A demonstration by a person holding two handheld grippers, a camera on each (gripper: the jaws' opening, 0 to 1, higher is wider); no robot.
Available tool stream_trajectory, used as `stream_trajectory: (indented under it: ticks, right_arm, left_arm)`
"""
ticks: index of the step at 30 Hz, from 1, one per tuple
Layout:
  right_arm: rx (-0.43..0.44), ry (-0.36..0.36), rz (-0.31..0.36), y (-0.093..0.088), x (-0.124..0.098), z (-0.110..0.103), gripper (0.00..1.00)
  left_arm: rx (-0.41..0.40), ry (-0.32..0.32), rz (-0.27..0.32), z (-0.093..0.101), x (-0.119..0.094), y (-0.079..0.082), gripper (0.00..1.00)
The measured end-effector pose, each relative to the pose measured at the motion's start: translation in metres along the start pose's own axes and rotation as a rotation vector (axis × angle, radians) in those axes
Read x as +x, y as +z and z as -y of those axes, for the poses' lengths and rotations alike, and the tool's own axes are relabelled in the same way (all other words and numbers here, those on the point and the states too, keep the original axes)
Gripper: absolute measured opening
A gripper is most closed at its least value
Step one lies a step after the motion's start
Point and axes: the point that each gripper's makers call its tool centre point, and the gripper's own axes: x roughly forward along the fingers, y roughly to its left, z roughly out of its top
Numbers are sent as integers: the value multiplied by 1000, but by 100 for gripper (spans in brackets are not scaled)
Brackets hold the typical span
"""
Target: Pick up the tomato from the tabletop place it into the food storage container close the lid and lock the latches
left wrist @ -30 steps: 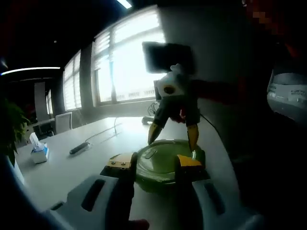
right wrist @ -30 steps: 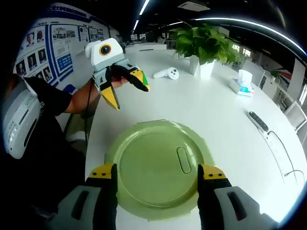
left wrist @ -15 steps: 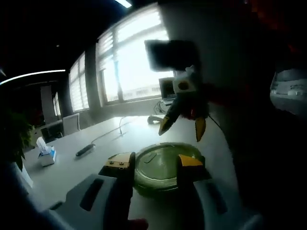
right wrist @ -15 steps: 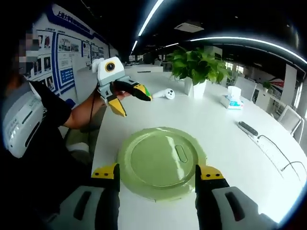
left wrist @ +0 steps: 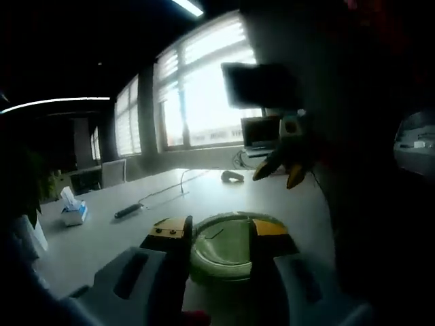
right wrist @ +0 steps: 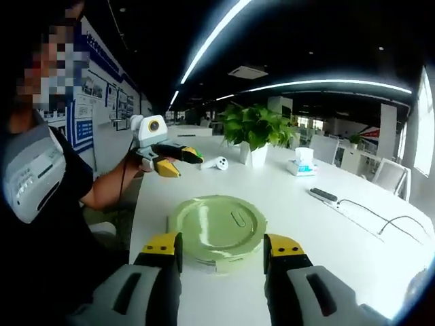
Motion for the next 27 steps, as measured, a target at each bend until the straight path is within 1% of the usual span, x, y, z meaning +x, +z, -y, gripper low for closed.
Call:
stream_trajectory:
  ticks: [1, 2, 4, 6, 8, 11, 13, 16, 18, 20, 22, 24, 27]
  right_arm:
    - [4, -10, 2, -1, -2, 0, 44]
    - [9, -18, -2, -3, -4, 0, 44]
    - [21, -29, -9, -8, -8, -3, 45]
    - [23, -43, -11, -12, -12, -4, 47]
    - [38, -51, -15, -16, -15, -5, 47]
    - [63, -55, -28, -24, -20, -8, 47]
    - [75, -81, -45, -30, -24, -5, 47]
    - [80, -107, -42, -33, -29, -4, 47]
    - [78, -120, -39, -36, -31, -4, 47]
    - [86, -137, -40, -39, -33, 2, 47]
    - [92, -158, -42, -42, -32, 2, 47]
    - [86, -187, -50, -45, -33, 4, 47]
    - [81, -195, -56, -47, -34, 2, 47]
  left_arm:
    - [13, 13, -12, 0, 0, -1, 32]
    - [20, 32, -45, 0, -2, -6, 32]
    - [56, 64, -81, 1, -4, -10, 32]
    - [54, 57, -77, 9, -8, -8, 32]
    - [55, 63, -72, 12, -13, -6, 32]
    - [71, 88, -79, 11, -28, -7, 32]
    - [60, 114, -81, 7, -38, -9, 32]
    - [44, 142, -81, 2, -48, -14, 32]
    - [23, 155, -86, 1, -49, -20, 32]
    - [27, 158, -97, 1, -48, -26, 32]
    - [24, 159, -107, 1, -46, -30, 32]
    - [22, 156, -103, 1, -45, -31, 32]
    - [24, 150, -92, 1, -42, -29, 32]
